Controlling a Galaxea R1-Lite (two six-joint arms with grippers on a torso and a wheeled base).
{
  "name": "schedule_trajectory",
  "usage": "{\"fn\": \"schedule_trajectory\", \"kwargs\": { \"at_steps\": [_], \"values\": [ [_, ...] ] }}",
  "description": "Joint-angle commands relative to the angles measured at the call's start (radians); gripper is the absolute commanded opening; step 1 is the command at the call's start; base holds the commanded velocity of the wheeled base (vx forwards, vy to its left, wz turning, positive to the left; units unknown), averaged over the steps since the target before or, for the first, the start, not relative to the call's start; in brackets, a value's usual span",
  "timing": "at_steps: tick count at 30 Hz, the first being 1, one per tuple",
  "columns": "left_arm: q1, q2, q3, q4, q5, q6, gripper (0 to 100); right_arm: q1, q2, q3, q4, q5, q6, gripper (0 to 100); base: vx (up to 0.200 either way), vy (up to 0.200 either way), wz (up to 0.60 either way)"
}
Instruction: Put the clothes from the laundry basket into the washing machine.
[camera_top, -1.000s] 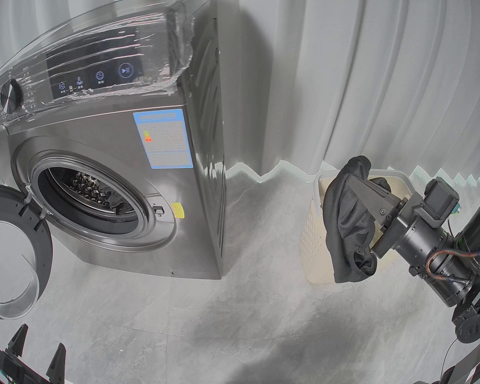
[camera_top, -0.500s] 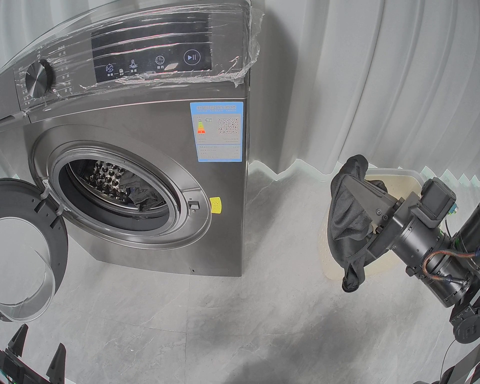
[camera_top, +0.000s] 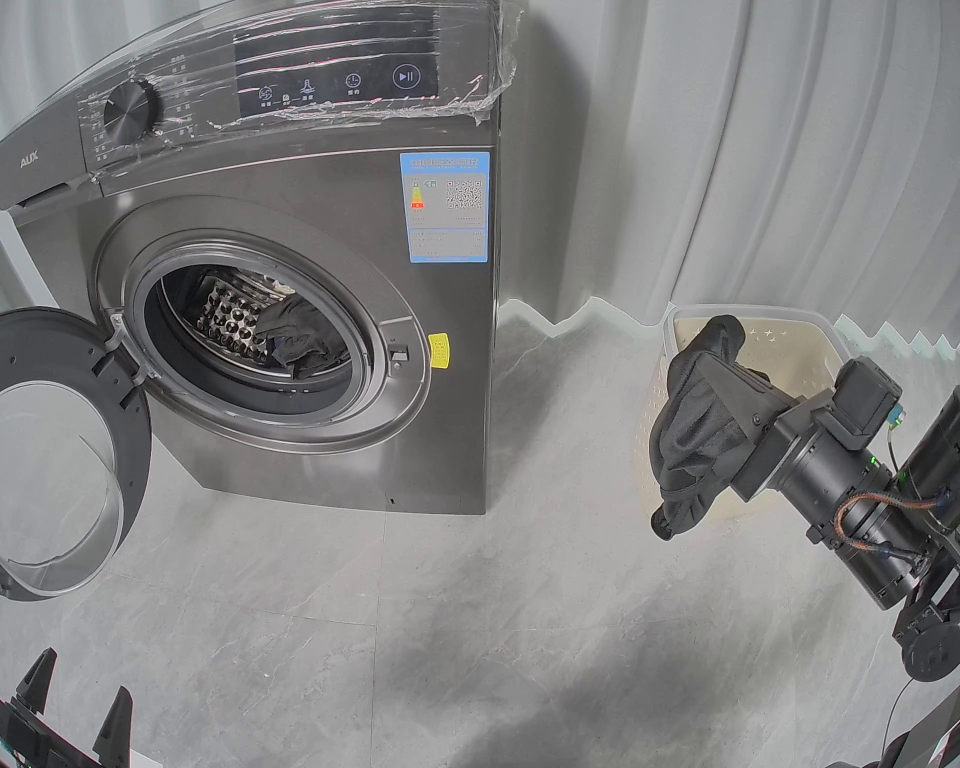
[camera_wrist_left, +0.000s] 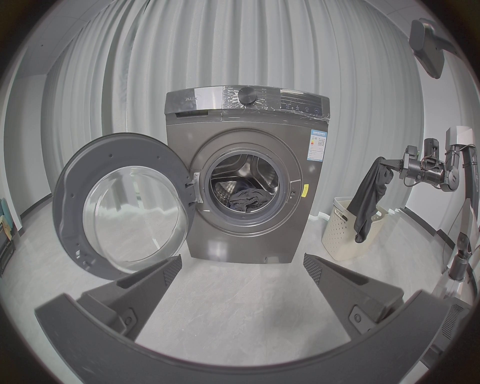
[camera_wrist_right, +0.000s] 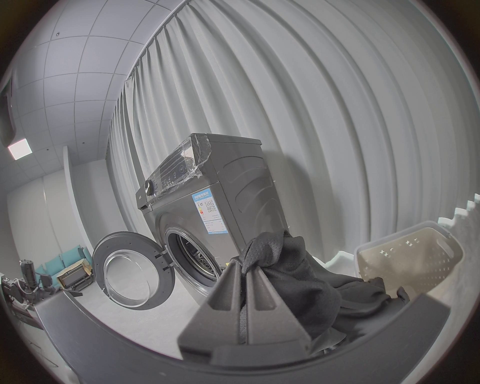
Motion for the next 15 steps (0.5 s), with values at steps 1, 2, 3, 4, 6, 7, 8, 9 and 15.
{"fn": "schedule_trajectory", "kwargs": {
  "at_steps": [1, 2, 3, 4, 6, 7, 8, 9, 15],
  "values": [
    [0.0, -0.015, 0.012, 0.002, 0.001, -0.001, 100, -0.015, 0.015, -0.001, 0.002, -0.001, 0.001, 0, 0.0, 0.0, 0.0],
    [0.0, -0.015, 0.012, 0.0, 0.001, -0.001, 100, -0.016, 0.015, -0.001, 0.002, -0.003, 0.001, 0, 0.0, 0.0, 0.0],
    [0.0, -0.015, 0.012, 0.0, 0.001, -0.001, 100, -0.018, 0.015, -0.001, 0.002, -0.003, 0.001, 0, 0.0, 0.2, 0.0],
    [0.0, -0.015, 0.012, 0.0, 0.001, -0.001, 100, -0.018, 0.015, -0.001, 0.002, -0.003, 0.001, 0, 0.0, 0.2, 0.0],
    [0.0, -0.015, 0.012, 0.002, -0.001, -0.001, 100, -0.018, 0.015, -0.009, -0.003, -0.003, 0.003, 0, 0.0, 0.2, 0.0],
    [0.0, -0.015, 0.012, 0.0, -0.001, -0.001, 100, -0.018, 0.015, -0.015, -0.003, -0.003, 0.005, 0, 0.0, 0.2, 0.0],
    [0.0, -0.015, 0.012, 0.0, 0.001, -0.001, 100, -0.016, 0.015, -0.018, -0.003, -0.001, 0.005, 0, 0.0, 0.2, 0.0],
    [0.0, -0.015, 0.012, 0.0, 0.001, -0.001, 100, -0.016, 0.015, -0.018, -0.004, -0.001, 0.005, 0, 0.0, 0.2, 0.0],
    [0.0, -0.015, 0.012, 0.0, 0.001, -0.001, 100, -0.01, 0.015, -0.016, -0.004, 0.0, 0.006, 0, 0.0, 0.2, 0.0]
  ]
}}
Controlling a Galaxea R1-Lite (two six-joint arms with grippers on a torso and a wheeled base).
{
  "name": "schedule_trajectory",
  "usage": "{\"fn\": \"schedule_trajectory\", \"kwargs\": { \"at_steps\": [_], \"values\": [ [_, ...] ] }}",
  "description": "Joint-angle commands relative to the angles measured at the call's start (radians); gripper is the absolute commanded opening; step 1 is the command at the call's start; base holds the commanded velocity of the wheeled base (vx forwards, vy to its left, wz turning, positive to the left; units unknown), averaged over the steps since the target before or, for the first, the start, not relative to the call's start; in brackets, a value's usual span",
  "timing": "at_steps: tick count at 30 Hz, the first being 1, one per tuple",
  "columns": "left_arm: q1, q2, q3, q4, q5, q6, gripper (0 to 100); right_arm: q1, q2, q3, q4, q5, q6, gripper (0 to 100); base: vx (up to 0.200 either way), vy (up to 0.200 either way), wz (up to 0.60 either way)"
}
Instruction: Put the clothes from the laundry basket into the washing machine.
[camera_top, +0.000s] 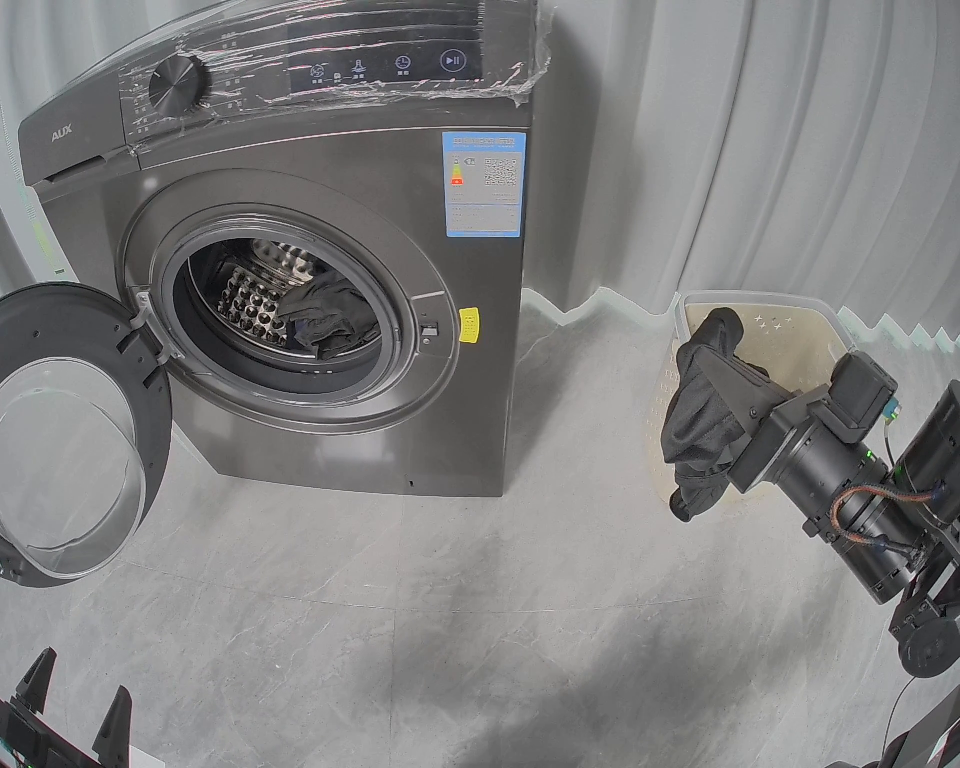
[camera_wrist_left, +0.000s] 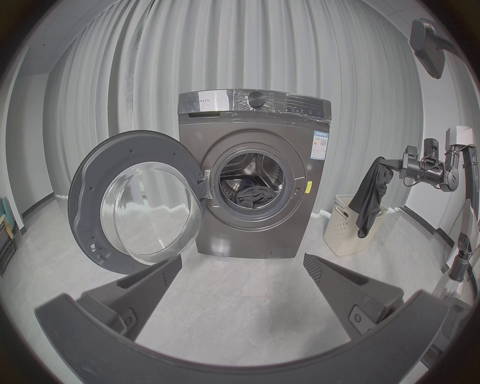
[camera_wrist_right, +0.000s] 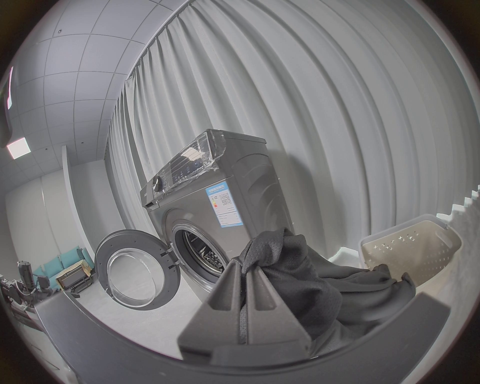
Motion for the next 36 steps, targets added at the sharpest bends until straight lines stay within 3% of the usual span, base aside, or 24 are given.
{"fn": "schedule_trajectory", "kwargs": {
  "at_steps": [1, 20, 36],
  "values": [
    [0.0, -0.016, 0.012, 0.0, 0.0, -0.001, 100, 0.006, 0.001, -0.001, -0.001, 0.001, 0.0, 0, 0.0, 0.2, 0.0],
    [0.0, -0.016, 0.012, 0.0, 0.0, -0.001, 100, 0.033, 0.003, 0.004, -0.016, 0.027, 0.0, 0, 0.0, 0.2, 0.0],
    [0.0, -0.016, 0.012, 0.0, -0.001, 0.001, 100, 0.035, 0.017, -0.001, -0.019, 0.035, 0.001, 0, 0.0, 0.0, 0.0]
  ]
}}
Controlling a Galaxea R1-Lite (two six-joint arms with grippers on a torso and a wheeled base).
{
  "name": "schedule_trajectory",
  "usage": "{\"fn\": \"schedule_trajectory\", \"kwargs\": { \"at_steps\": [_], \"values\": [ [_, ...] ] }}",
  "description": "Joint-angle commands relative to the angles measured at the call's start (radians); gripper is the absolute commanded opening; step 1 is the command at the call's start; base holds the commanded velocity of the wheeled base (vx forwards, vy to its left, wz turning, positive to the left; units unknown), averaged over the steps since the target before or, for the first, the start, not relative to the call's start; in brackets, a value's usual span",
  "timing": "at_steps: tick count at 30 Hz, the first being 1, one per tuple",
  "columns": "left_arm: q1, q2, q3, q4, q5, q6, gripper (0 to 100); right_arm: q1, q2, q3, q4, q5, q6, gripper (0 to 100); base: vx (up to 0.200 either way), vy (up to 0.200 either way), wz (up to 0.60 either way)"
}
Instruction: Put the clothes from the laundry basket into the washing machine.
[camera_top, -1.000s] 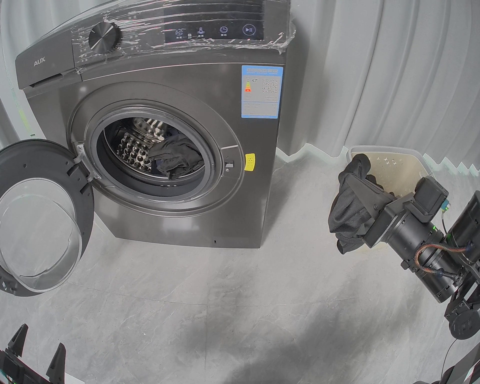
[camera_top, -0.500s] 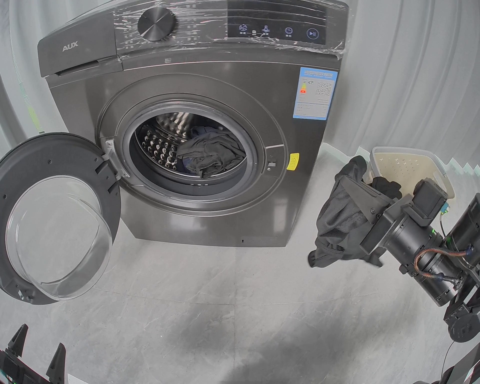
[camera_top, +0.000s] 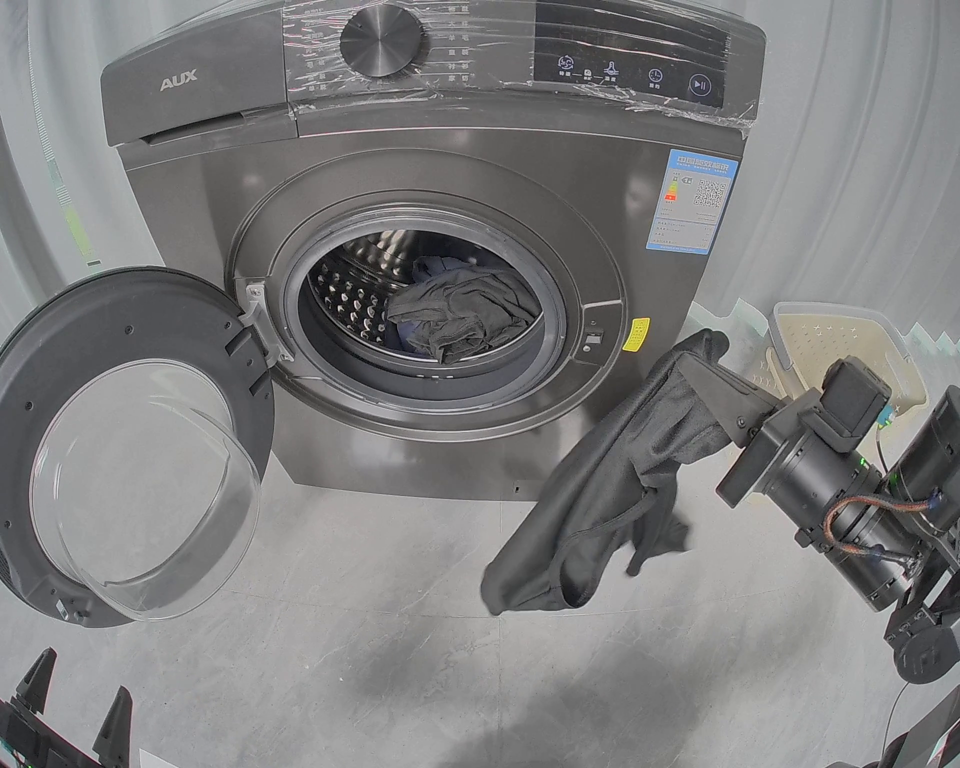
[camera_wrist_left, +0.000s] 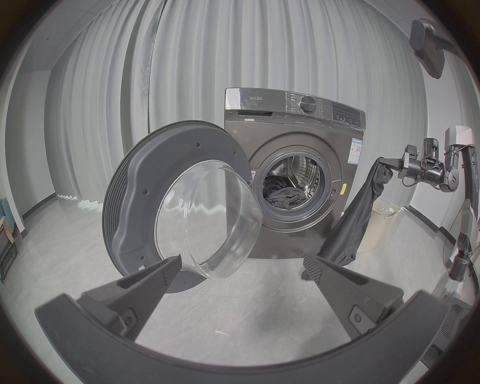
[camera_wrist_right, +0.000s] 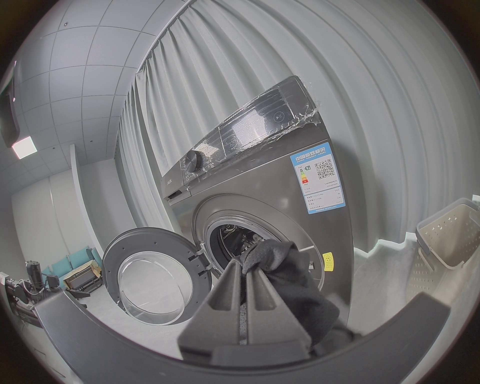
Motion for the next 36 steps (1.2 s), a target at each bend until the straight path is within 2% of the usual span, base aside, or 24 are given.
{"fn": "schedule_trajectory", "kwargs": {
  "at_steps": [1, 8, 20, 27, 29, 31, 36],
  "values": [
    [-0.001, -0.017, 0.012, 0.0, -0.001, 0.0, 100, 0.003, 0.004, 0.001, -0.002, 0.001, 0.0, 0, 0.0, 0.0, 0.0],
    [-0.001, -0.017, 0.012, 0.002, -0.001, 0.0, 100, 0.003, 0.008, 0.0, -0.002, 0.001, 0.0, 0, 0.0, 0.0, 0.0],
    [-0.001, -0.017, 0.012, 0.0, 0.001, -0.001, 100, 0.003, 0.011, 0.001, -0.002, 0.001, 0.003, 0, 0.0, 0.2, 0.0],
    [-0.001, -0.017, 0.012, 0.0, 0.001, 0.003, 100, 0.003, 0.021, 0.007, 0.001, 0.003, 0.005, 0, 0.0, 0.0, 0.0],
    [-0.001, -0.017, 0.012, 0.0, 0.001, 0.006, 100, 0.005, 0.021, 0.012, 0.001, 0.012, 0.005, 0, 0.0, 0.0, 0.0],
    [0.002, -0.018, 0.015, -0.003, 0.004, 0.014, 100, 0.006, 0.021, 0.021, 0.001, 0.046, 0.006, 0, 0.0, 0.0, 0.0],
    [0.005, -0.018, 0.016, -0.006, 0.005, 0.029, 100, 0.016, 0.02, 0.012, -0.001, 0.047, 0.005, 0, 0.0, 0.0, 0.0]
  ]
}}
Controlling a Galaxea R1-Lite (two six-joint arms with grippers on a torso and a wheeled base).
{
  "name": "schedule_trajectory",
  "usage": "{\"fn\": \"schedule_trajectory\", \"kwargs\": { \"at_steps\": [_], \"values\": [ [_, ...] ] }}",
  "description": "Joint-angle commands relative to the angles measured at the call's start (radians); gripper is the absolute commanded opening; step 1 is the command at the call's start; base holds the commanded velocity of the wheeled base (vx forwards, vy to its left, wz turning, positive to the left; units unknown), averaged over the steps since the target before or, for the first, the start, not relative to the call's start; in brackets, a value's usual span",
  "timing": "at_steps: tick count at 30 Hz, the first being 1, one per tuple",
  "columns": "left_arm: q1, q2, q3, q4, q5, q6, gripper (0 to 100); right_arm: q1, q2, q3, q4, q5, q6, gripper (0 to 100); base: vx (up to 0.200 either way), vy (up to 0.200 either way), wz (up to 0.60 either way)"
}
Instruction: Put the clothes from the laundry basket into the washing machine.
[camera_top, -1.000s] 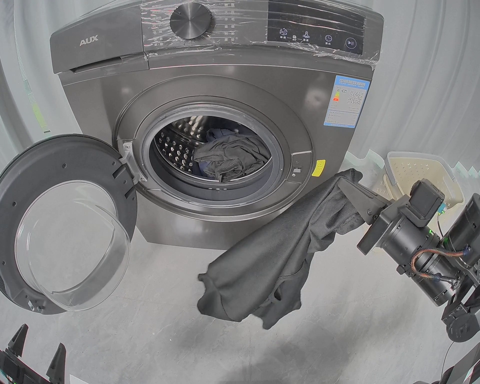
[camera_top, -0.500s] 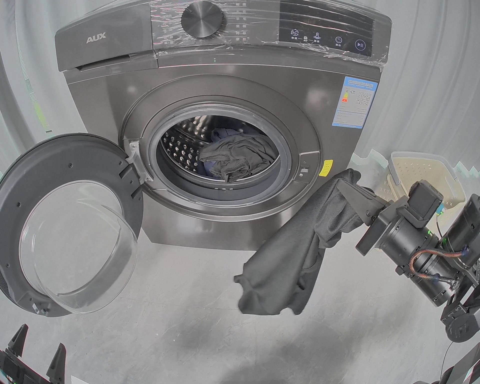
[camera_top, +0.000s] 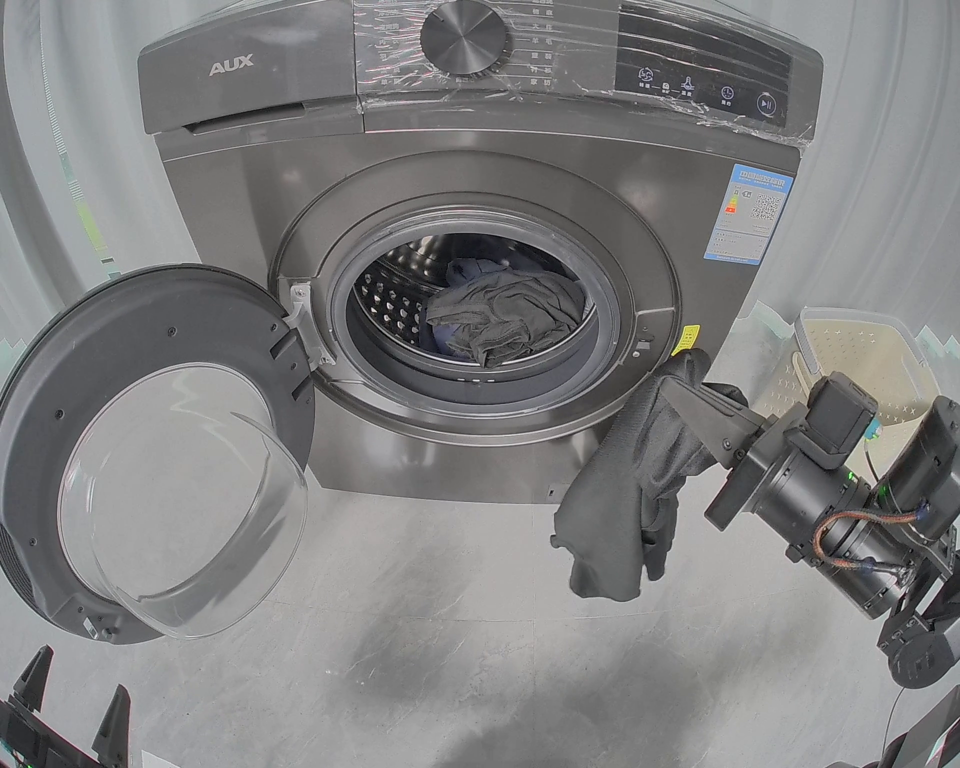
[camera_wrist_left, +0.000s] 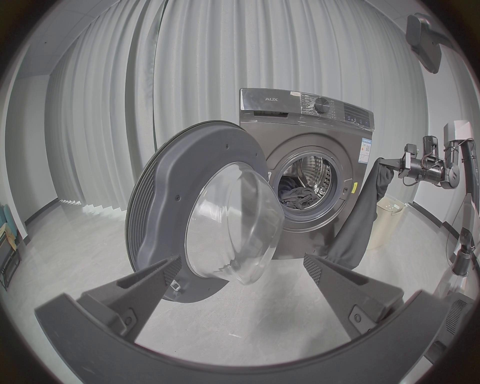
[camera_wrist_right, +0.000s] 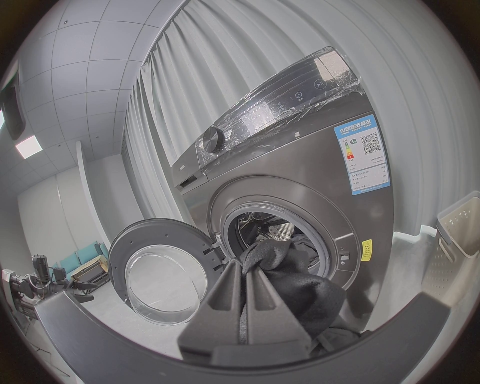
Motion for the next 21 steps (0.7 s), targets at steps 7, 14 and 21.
{"fn": "schedule_trajectory", "kwargs": {
  "at_steps": [7, 14, 21],
  "values": [
    [0.003, -0.018, 0.015, -0.001, -0.009, 0.032, 100, 0.052, 0.064, -0.074, -0.007, -0.03, 0.014, 0, 0.0, 0.0, 0.0],
    [0.002, -0.018, 0.016, -0.01, -0.04, 0.069, 100, 0.124, 0.157, -0.119, -0.019, -0.038, 0.024, 0, 0.0, 0.0, 0.0],
    [0.002, -0.018, 0.018, -0.013, -0.047, 0.067, 100, 0.142, 0.241, -0.206, -0.088, -0.047, 0.057, 0, 0.0, 0.0, 0.0]
  ]
}}
